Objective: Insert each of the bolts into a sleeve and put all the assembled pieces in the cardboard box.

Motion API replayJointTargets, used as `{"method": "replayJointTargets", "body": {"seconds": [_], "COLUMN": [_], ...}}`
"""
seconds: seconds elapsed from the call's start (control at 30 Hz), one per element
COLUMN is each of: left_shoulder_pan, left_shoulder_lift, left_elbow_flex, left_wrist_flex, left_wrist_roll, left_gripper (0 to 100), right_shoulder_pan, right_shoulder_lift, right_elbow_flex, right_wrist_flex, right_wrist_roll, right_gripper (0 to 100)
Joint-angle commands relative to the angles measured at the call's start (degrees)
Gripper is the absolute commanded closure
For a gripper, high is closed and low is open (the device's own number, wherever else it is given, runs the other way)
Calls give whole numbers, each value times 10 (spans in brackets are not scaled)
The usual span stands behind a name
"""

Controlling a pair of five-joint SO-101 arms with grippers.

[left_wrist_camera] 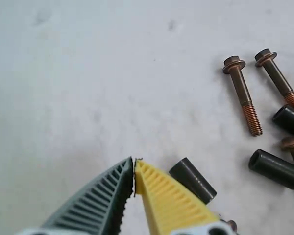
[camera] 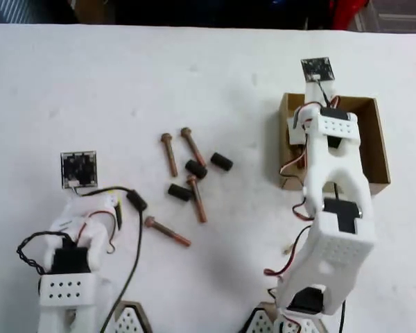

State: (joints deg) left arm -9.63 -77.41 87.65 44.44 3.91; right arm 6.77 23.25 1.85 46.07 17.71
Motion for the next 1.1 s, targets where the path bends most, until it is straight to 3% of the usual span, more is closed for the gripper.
{"method": "replayJointTargets", "body": {"seconds": [0.0, 0.2, 0.47, 0.7, 1.07], "left_shoulder_pan": [-4, -4, -3, -3, -17], "left_shoulder_lift": [-9, -9, -9, -9, -9], "left_elbow_flex": [-4, -4, -4, -4, -4], "left_wrist_flex": [-2, -2, -2, -3, -3], "left_wrist_roll": [-5, -5, -5, -5, -5], "left_gripper": [955, 955, 955, 955, 955], "right_shoulder_pan": [0, -2, -2, -8, -145], "right_shoulder_lift": [2, 2, -19, -138, -294], "right_elbow_flex": [-32, -32, -44, -43, -40], "right_wrist_flex": [-14, -13, -3, 54, 189], "right_wrist_roll": [10, 9, 9, 8, 10], "right_gripper": [975, 847, 848, 850, 849]}}
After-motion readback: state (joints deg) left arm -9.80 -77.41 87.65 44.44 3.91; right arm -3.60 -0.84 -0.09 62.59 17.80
